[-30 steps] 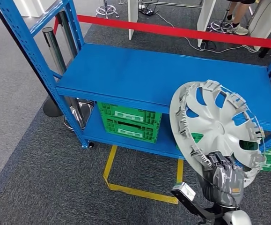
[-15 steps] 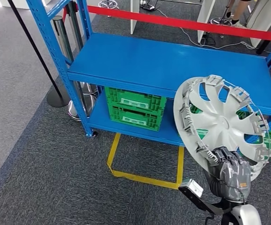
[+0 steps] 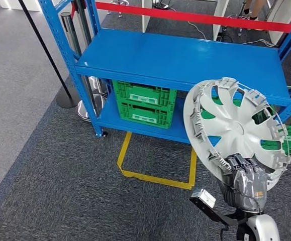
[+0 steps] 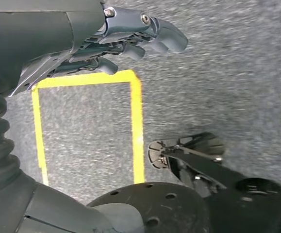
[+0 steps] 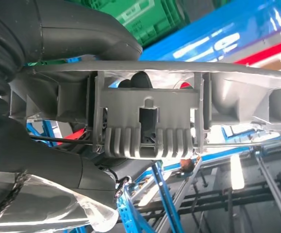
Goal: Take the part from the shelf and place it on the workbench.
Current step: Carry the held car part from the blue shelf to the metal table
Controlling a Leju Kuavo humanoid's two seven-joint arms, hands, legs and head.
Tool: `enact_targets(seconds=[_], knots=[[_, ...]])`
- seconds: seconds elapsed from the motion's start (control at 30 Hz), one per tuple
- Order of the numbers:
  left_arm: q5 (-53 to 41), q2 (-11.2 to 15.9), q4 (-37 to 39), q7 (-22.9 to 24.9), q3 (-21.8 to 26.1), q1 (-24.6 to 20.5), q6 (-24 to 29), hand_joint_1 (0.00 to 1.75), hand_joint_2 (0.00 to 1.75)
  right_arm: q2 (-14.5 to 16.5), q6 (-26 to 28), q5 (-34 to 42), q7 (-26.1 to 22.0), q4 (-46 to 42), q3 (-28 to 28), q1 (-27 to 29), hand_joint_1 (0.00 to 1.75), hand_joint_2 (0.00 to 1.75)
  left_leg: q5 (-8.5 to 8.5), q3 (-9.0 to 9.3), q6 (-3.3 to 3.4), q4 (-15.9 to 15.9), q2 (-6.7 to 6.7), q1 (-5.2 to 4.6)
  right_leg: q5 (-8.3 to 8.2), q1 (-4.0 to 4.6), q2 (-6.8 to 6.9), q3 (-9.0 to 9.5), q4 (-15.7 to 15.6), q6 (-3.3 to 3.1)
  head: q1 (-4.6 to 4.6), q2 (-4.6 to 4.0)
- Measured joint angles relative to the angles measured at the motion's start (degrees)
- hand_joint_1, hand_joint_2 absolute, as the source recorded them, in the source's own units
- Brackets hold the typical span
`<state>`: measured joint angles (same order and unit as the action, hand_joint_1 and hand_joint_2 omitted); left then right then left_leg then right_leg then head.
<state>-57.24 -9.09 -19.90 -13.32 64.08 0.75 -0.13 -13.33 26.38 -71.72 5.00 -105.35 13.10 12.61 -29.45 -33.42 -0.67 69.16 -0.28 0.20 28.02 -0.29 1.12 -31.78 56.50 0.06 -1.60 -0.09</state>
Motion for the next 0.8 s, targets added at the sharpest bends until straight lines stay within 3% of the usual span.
enact_targets(seconds=[0.07,0.13,0.2,0.23,0.33,0.37,0.4,0.43,0.47,0.5,0.53,0.6,0.63,0.7,0.73,0.8], knots=[[-0.34,-0.30,-0.65,0.08,0.53,0.10,-0.36,0.00,1.75,0.19,-0.38,-0.34,0.31,-0.01,0.32,-0.23,1.75,1.75,-0.95,5.15,0.42,-7.85,-0.04,-0.10,-0.57,0.10,0.04,-1.43,1.08,0.52,0.05,0.00],[-0.81,-0.63,-1.20,0.08,0.88,0.19,-0.64,0.00,1.75,0.34,-0.49,-0.48,0.59,-0.02,0.67,-0.44,1.75,1.75,-2.20,6.76,0.92,-11.43,-0.07,-0.36,-1.42,0.08,0.12,-2.31,1.53,1.09,0.08,0.00],[-1.41,-0.92,-1.70,0.07,1.26,0.37,-0.91,0.00,1.75,0.40,-0.49,-0.45,0.96,-0.09,1.05,-0.36,1.75,1.75,-1.55,5.76,1.76,-11.94,0.05,-0.39,-1.81,-0.05,-0.09,-3.12,1.79,1.72,0.04,0.00],[-1.74,-1.05,-2.01,0.07,1.48,0.46,-1.03,0.00,1.75,0.41,-0.48,-0.38,1.20,-0.14,1.20,-0.20,1.75,1.75,-0.92,5.09,2.32,-12.09,0.16,-0.35,-0.62,-0.13,-0.37,-3.81,2.67,2.03,0.12,0.00],[-2.82,-1.29,-2.67,-0.15,1.86,0.47,-1.24,0.00,1.75,0.41,-0.46,0.14,1.79,-0.25,1.40,0.37,1.75,1.75,1.14,2.81,3.44,-12.26,0.36,-0.46,7.38,-0.30,-0.95,-6.28,10.63,2.49,0.44,0.00],[-3.13,-1.31,-2.73,-0.29,1.93,0.45,-1.27,0.00,1.75,0.41,-0.46,0.34,1.88,-0.29,1.39,0.55,1.75,1.75,1.81,1.95,3.53,-12.23,0.37,-0.60,9.08,-0.31,-0.96,-6.70,13.94,2.51,0.49,0.00],[-3.41,-1.34,-2.76,-0.40,2.00,0.44,-1.28,0.00,1.75,0.41,-0.46,0.49,1.94,-0.32,1.39,0.72,1.75,1.75,2.50,1.05,3.56,-12.20,0.38,-0.73,9.32,-0.31,-0.96,-6.59,16.30,2.49,0.50,0.00],[-3.64,-1.37,-2.78,-0.49,2.05,0.43,-1.29,0.00,1.75,0.41,-0.45,0.61,1.97,-0.34,1.38,0.86,1.75,1.75,3.19,0.14,3.54,-12.15,0.39,-0.83,8.22,-0.30,-0.96,-5.81,17.20,2.42,0.49,0.00],[-3.78,-1.40,-2.79,-0.52,2.09,0.42,-1.31,0.00,1.75,0.41,-0.45,0.69,2.01,-0.37,1.36,0.98,1.75,1.75,3.85,-0.75,3.47,-12.08,0.40,-0.90,6.26,-0.27,-0.96,-4.11,16.17,2.30,0.50,0.00],[-3.87,-1.44,-2.81,-0.53,2.11,0.38,-1.32,0.00,1.75,0.41,-0.44,0.72,2.03,-0.42,1.34,1.07,1.75,1.75,4.49,-1.50,3.36,-11.99,0.39,-0.93,4.48,-0.25,-0.96,-1.46,13.26,2.12,0.49,0.00],[-3.92,-1.48,-2.85,-0.54,2.12,0.33,-1.33,0.00,1.75,0.41,-0.44,0.75,2.05,-0.54,1.31,1.11,1.75,1.75,5.06,-2.11,3.19,-11.87,0.37,-1.00,3.71,-0.19,-0.97,2.04,8.90,1.89,0.51,0.00],[-3.92,-1.60,-2.94,-0.55,2.13,0.25,-1.36,0.00,1.75,0.41,-0.43,0.77,2.09,-0.91,1.26,1.07,1.75,1.75,6.27,-2.95,2.72,-11.72,0.38,-1.12,4.68,-0.02,-1.02,8.20,-0.07,1.45,0.56,0.00],[-3.93,-1.65,-2.99,-0.56,2.15,0.23,-1.37,0.00,1.75,0.41,-0.42,0.76,2.10,-1.07,1.25,1.06,1.75,1.75,6.97,-3.32,2.46,-11.75,0.40,-1.13,5.28,0.12,-1.05,9.63,-2.52,1.32,0.58,0.00],[-3.93,-1.65,-3.07,-0.58,2.24,0.29,-1.37,0.00,1.75,0.41,-0.41,0.74,2.09,-1.25,1.22,1.06,1.75,1.75,7.90,-4.08,1.85,-11.75,0.32,-1.04,4.91,0.13,-0.96,9.05,-3.45,1.10,0.58,0.00],[-3.95,-1.63,-3.09,-0.58,2.32,0.33,-1.34,0.00,1.75,0.41,-0.41,0.74,2.09,-1.28,1.22,1.12,1.75,1.75,7.07,-4.51,1.47,-11.21,0.23,-0.99,4.35,0.04,-0.88,8.50,-3.32,0.91,0.56,0.00],[-4.03,-1.60,-3.13,-0.58,2.49,0.45,-1.29,0.00,1.75,0.41,-0.40,0.77,2.10,-1.29,1.23,1.27,1.75,1.75,2.14,-5.75,0.74,-7.00,0.07,-0.78,3.33,-0.17,-0.60,7.36,-3.00,0.28,0.46,0.00]])
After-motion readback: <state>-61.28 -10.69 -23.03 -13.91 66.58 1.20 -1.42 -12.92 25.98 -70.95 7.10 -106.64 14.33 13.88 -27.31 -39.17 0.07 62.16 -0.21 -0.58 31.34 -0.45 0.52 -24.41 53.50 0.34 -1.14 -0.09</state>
